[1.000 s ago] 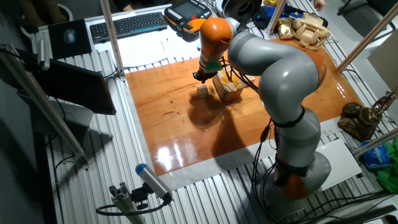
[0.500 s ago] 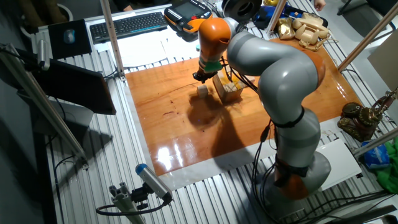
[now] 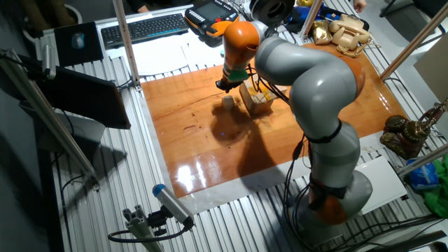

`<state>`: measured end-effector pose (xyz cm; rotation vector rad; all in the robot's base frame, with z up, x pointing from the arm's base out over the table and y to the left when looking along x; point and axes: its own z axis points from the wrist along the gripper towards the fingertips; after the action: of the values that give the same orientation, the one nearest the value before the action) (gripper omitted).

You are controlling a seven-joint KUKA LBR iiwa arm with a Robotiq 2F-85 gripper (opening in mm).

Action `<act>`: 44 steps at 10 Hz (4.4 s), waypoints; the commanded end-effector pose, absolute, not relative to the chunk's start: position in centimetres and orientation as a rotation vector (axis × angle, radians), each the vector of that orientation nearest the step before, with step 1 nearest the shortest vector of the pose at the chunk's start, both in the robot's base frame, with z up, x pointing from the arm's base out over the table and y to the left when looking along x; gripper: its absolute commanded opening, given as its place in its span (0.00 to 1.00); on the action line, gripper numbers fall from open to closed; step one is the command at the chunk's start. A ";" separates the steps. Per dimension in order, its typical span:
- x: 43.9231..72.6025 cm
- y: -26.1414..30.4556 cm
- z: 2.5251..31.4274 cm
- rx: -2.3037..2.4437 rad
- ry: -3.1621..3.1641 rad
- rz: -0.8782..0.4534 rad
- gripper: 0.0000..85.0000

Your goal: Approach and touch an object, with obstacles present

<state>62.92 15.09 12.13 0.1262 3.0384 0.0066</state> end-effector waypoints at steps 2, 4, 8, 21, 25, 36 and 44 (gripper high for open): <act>63.9 14.8 11.2 0.125 3.044 0.006 0.00; 64.7 14.5 10.0 0.119 3.044 0.025 0.00; 65.1 14.5 8.7 0.111 3.044 0.006 0.00; 64.9 14.3 5.6 0.136 3.047 -0.026 0.00; 64.3 14.5 6.4 0.099 3.172 -0.133 0.00; 64.8 14.0 12.5 0.114 3.068 0.047 0.00; 64.5 9.8 20.0 -0.017 3.077 0.004 0.00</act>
<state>64.49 9.64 20.03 -0.0217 3.0768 0.0063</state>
